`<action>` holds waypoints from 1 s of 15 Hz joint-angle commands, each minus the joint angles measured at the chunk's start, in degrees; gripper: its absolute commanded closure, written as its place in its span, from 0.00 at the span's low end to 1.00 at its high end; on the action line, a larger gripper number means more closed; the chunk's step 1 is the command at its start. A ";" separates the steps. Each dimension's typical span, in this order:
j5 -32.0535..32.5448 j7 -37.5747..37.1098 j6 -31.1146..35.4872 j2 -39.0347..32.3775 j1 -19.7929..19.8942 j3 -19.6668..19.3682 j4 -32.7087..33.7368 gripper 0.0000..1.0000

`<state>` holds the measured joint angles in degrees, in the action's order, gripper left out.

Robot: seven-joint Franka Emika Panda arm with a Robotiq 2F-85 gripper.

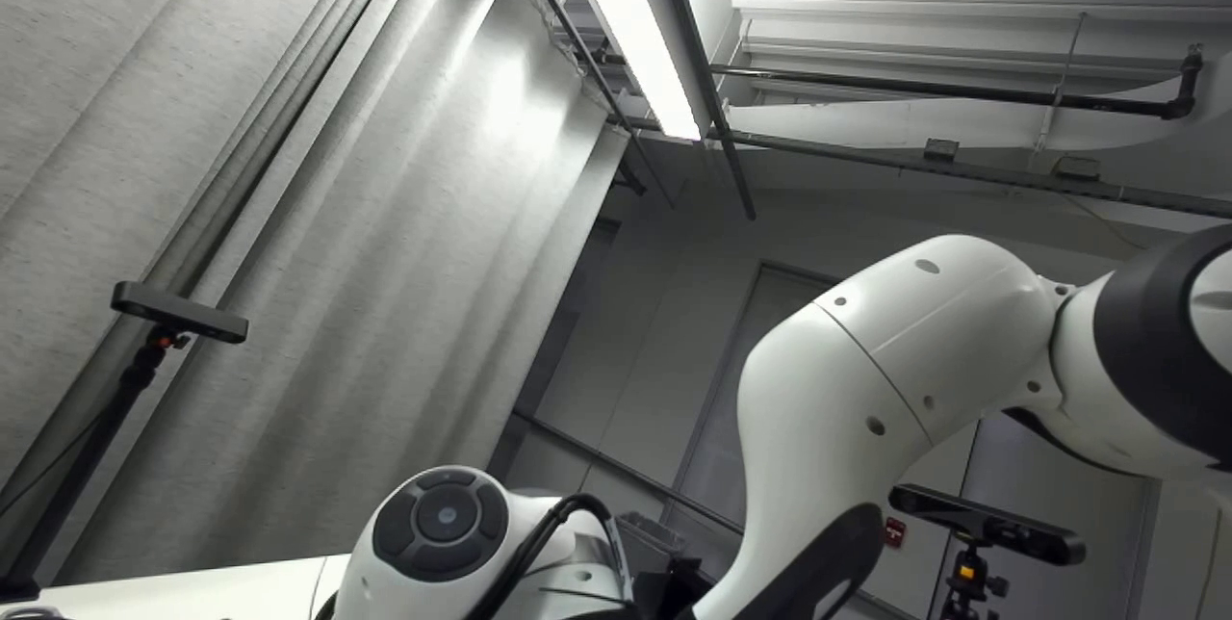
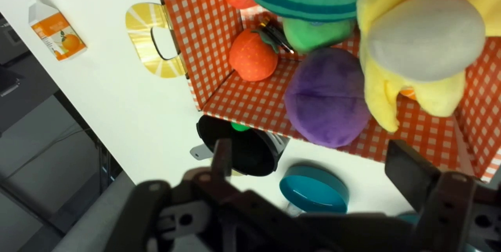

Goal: Remove the plush toys from the black tray and place them in the basket

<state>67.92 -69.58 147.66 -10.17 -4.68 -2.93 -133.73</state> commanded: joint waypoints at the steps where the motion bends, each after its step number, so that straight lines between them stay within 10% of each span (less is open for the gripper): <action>1: -2.46 0.47 -1.07 4.70 0.88 1.41 -2.63 0.00; 15: -34.01 18.82 -7.96 14.46 1.25 2.93 -17.60 0.00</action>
<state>40.40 -55.67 140.54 1.07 -4.65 -0.93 -147.79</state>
